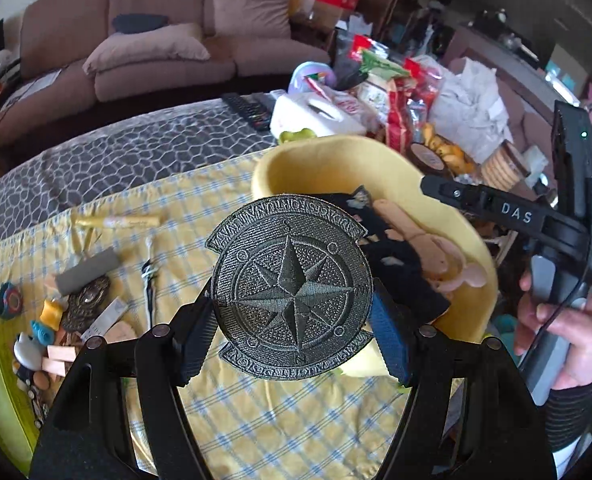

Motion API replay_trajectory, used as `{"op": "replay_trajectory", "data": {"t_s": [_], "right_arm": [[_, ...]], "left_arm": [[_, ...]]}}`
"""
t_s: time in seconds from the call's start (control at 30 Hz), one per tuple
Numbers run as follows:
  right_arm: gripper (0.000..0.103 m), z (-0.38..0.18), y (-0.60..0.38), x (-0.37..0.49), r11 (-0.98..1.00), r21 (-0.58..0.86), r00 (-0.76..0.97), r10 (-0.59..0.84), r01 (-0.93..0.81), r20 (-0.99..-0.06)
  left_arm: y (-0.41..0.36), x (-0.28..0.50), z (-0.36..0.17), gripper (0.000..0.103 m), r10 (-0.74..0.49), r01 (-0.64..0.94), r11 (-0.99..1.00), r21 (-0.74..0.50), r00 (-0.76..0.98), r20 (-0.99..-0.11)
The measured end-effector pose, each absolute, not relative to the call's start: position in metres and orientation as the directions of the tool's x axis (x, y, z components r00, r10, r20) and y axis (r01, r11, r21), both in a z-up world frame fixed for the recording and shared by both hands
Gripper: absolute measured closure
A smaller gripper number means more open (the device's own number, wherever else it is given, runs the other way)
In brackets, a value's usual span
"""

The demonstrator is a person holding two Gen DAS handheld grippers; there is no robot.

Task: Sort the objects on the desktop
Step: 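Carry the medallion and wooden block into the yellow basin and open both grippers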

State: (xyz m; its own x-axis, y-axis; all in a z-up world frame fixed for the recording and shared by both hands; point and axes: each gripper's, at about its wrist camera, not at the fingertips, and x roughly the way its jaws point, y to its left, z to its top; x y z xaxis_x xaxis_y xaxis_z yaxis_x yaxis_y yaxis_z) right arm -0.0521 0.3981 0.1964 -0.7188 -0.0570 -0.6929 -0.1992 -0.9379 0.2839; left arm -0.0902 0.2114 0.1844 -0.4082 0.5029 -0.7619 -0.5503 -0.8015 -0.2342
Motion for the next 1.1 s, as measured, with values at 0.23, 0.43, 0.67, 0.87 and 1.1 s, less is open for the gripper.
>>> {"op": "replay_trajectory", "data": {"t_s": [0.23, 0.43, 0.67, 0.87, 1.1], "right_arm": [[0.058, 0.205, 0.433, -0.035, -0.911, 0.324, -0.746, -0.029, -0.254, -0.665], [0.057, 0.209, 0.447, -0.027, -0.900, 0.343, -0.758, -0.023, -0.268, -0.652], [0.055, 0.209, 0.458, -0.021, -0.891, 0.353, -0.760, -0.013, -0.286, -0.650], [0.055, 0.208, 0.464, -0.019, -0.888, 0.352, -0.761, -0.004, -0.295, -0.648], [0.055, 0.210, 0.458, -0.020, -0.893, 0.350, -0.765, -0.011, -0.282, -0.644]], "left_arm": [[0.291, -0.113, 0.190, 0.035, 0.511, -0.619, -0.753, -0.223, -0.336, -0.791], [0.355, -0.138, 0.177, 0.036, 0.481, -0.646, -0.732, -0.219, -0.261, -0.837], [0.381, -0.174, 0.147, 0.035, 0.482, -0.561, -0.762, -0.323, -0.158, -0.861], [0.381, -0.186, 0.139, 0.026, 0.561, -0.477, -0.750, -0.458, -0.094, -0.822], [0.362, -0.179, 0.157, 0.015, 0.581, -0.485, -0.744, -0.459, -0.131, -0.803]]}}
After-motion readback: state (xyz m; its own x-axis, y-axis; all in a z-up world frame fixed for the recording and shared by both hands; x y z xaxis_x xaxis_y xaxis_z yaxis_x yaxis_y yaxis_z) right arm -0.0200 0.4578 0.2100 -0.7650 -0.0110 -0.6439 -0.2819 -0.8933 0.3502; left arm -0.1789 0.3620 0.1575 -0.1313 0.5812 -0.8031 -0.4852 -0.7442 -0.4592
